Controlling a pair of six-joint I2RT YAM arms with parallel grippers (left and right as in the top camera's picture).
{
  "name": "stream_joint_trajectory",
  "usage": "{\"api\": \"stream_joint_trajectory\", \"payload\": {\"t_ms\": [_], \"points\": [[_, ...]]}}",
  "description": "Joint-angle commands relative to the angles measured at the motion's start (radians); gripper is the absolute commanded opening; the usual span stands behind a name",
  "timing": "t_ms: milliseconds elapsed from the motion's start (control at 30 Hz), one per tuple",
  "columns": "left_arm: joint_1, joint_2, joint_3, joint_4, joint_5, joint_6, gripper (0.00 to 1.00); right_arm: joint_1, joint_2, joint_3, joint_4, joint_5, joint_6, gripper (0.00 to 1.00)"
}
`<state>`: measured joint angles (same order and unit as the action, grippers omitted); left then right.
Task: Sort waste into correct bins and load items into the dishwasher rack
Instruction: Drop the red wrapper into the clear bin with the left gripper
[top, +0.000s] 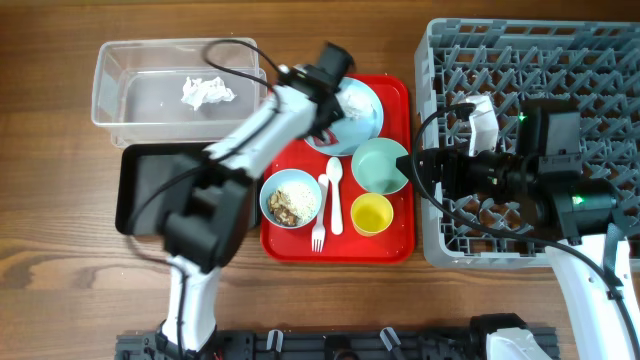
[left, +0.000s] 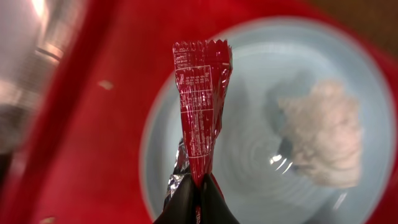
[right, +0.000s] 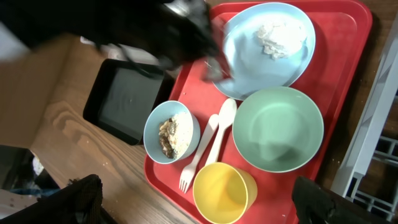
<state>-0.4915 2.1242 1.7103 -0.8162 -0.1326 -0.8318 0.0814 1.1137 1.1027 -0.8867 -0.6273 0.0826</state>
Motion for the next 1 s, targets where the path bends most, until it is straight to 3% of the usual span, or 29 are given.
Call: {"api": "stream_joint_trajectory", "payload": {"t_ms": [0,367,433,500,533,633,800,967], "points": [[0.116,-0.147,0.028,-0.043,-0.004,0.016,0.04,-0.002,0.008,0.023,-0.001,0.008,0.007,1.00],[0.332,-0.203,0.025,-0.109,-0.004,0.016,0.05,-0.002,0.008,0.023,0.000,0.009,0.007,1.00],[0.350,-0.200,0.024,-0.110,-0.003,0.016,0.31,-0.002,0.008,0.023,0.000,0.009,0.007,1.00],[0.359,-0.197,0.024,-0.109,-0.003,0.016,0.79,-0.002,0.008,0.023,0.000,0.009,0.007,1.00],[0.360,-0.197,0.024,-0.107,-0.003,0.016,0.86,-0.002,0.008,0.023,0.000,0.009,0.007,1.00],[0.355,-0.197,0.024,-0.093,-0.003,0.016,0.97,-0.002,0.008,0.023,0.000,0.008,0.007,1.00],[0.313,-0.197,0.024,-0.041,0.061,0.022,0.97,-0.002,0.008,0.023,-0.001,0.008,0.007,1.00],[0.187,-0.190,0.024,0.078,0.130,0.157,0.97,-0.002,0.008,0.023,-0.001,0.008,0.007,0.99]]}}
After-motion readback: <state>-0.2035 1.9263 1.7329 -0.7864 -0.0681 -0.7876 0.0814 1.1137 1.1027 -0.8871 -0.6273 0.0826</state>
